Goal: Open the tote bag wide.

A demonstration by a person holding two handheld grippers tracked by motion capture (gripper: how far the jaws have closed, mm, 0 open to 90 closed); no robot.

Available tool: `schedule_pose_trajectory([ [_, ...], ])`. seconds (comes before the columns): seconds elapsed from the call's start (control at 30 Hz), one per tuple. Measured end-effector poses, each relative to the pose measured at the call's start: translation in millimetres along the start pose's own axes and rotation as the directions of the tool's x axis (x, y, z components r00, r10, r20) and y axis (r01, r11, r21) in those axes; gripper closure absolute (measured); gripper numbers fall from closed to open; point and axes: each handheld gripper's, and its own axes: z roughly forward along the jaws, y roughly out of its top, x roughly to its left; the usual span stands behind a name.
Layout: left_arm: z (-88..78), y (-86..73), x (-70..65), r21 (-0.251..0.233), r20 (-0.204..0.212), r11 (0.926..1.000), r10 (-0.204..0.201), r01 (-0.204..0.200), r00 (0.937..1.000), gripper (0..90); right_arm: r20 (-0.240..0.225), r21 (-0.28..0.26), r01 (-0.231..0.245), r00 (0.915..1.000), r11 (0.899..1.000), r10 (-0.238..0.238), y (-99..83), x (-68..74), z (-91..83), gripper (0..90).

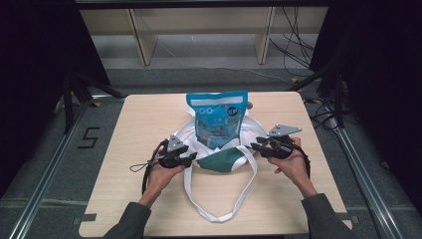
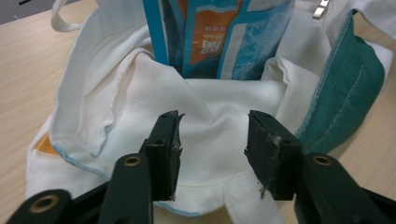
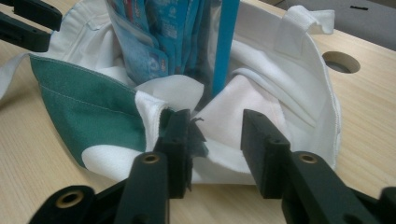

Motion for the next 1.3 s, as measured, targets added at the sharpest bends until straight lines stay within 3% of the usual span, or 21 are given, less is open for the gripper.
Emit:
schedule_pose_trajectory([
  [0.27, -8.2, -2.9, 1.4, -0.003, -0.017, 0.9997, -0.023, 0.023, 0.9996, 43.2, 0.009, -0.004, 0.009, 0.9999, 1.0, -0.009, 0.0, 4.3, -2.7, 53.5],
  [0.33, -11.7, -3.5, 2.0, -0.003, -0.02, 0.9994, -0.033, 0.033, 0.9993, 40.4, 0.002, 0.007, -0.018, 0.9998, 1.0, 0.018, -0.2, 7.4, -5.9, 52.1],
  [0.47, -17.1, -5.1, 3.5, -0.005, 0.011, 0.9991, -0.043, 0.043, 0.999, 36.2, -0.002, 0.001, -0.002, 1.0, 1.0, 0.002, -0.4, 8.4, -9.1, 48.8],
  [0.5, -18.0, -5.6, 2.7, -0.003, 0.008, 0.9991, -0.043, 0.043, 0.999, 35.3, 0.005, 0.0, -0.035, 0.9994, 0.999, 0.035, -0.9, 11.1, -9.9, 47.8],
  [0.53, -18.2, -6.0, 0.8, -0.01, 0.008, 0.998, -0.062, 0.062, 0.998, 34.6, 0.004, 0.001, -0.029, 0.9996, 1.0, 0.029, -0.8, 10.5, -10.2, 46.8],
  [0.57, -19.7, -6.2, 1.6, 0.002, 0.013, 0.9992, -0.039, 0.039, 0.9992, 34.2, 0.008, 0.004, -0.03, 0.9995, 1.0, 0.03, -0.8, 10.8, -10.5, 46.1],
  [0.67, -21.3, -6.7, -0.2, -0.001, 0.016, 0.9993, -0.036, 0.036, 0.9992, 33.7, 0.007, 0.006, -0.022, 0.9997, 1.0, 0.022, -0.8, 10.8, -11.9, 44.4],
  [0.73, -24.0, -6.3, -5.8, -0.016, 0.017, 0.9978, -0.064, 0.064, 0.9978, 32.4, 0.01, 0.006, -0.04, 0.9991, 0.999, 0.04, -1.4, 13.2, -12.7, 43.4],
  [0.83, -26.1, -6.1, -10.5, -0.03, 0.028, 0.9981, -0.053, 0.054, 0.9982, 31.5, 0.01, 0.007, -0.027, 0.9996, 1.0, 0.027, -2.0, 13.0, -14.5, 42.3],
  [0.87, -28.0, -6.0, -10.4, -0.013, 0.036, 0.9993, -0.033, 0.034, 0.9988, 31.2, 0.008, 0.008, -0.035, 0.9994, 0.999, 0.035, -2.4, 14.3, -14.8, 41.9],
  [0.97, -29.0, -6.8, -16.2, -0.033, 0.044, 0.9977, -0.058, 0.059, 0.9973, 30.9, 0.01, 0.002, -0.022, 0.9997, 1.0, 0.022, -3.4, 14.6, -16.0, 40.8],
  [1.0, -30.7, -6.8, -16.5, -0.027, 0.043, 0.9986, -0.045, 0.046, 0.998, 30.8, 0.007, 0.005, -0.031, 0.9995, 1.0, 0.031, -3.8, 15.9, -17.1, 40.6],
  [1.07, -32.4, -6.7, -20.4, -0.047, 0.064, 0.9951, -0.084, 0.087, 0.9944, 30.3, 0.007, -0.009, -0.003, 1.0, 1.0, 0.003, -4.4, 15.3, -18.1, 39.9],
  [1.1, -34.3, -6.3, -22.1, -0.051, 0.079, 0.9949, -0.083, 0.087, 0.9934, 30.1, 0.004, -0.011, -0.024, 0.9997, 1.0, 0.024, -5.1, 18.1, -18.6, 39.3],
  [1.17, -35.7, -6.2, -25.6, -0.061, 0.089, 0.9945, -0.08, 0.085, 0.9929, 30.1, 0.0, -0.012, -0.001, 1.0, 1.0, 0.001, -6.3, 17.6, -20.4, 39.2],
  [1.2, -36.5, -6.8, -27.0, -0.063, 0.092, 0.9936, -0.088, 0.094, 0.9919, 29.9, -0.01, 0.011, -0.025, 0.9996, 1.0, 0.025, -7.5, 20.0, -22.5, 39.1],
  [1.3, -39.6, -8.6, -27.8, -0.063, 0.099, 0.9942, -0.081, 0.087, 0.9919, 29.7, -0.012, 0.003, -0.003, 0.9999, 1.0, 0.003, -10.1, 19.5, -23.5, 38.9],
])
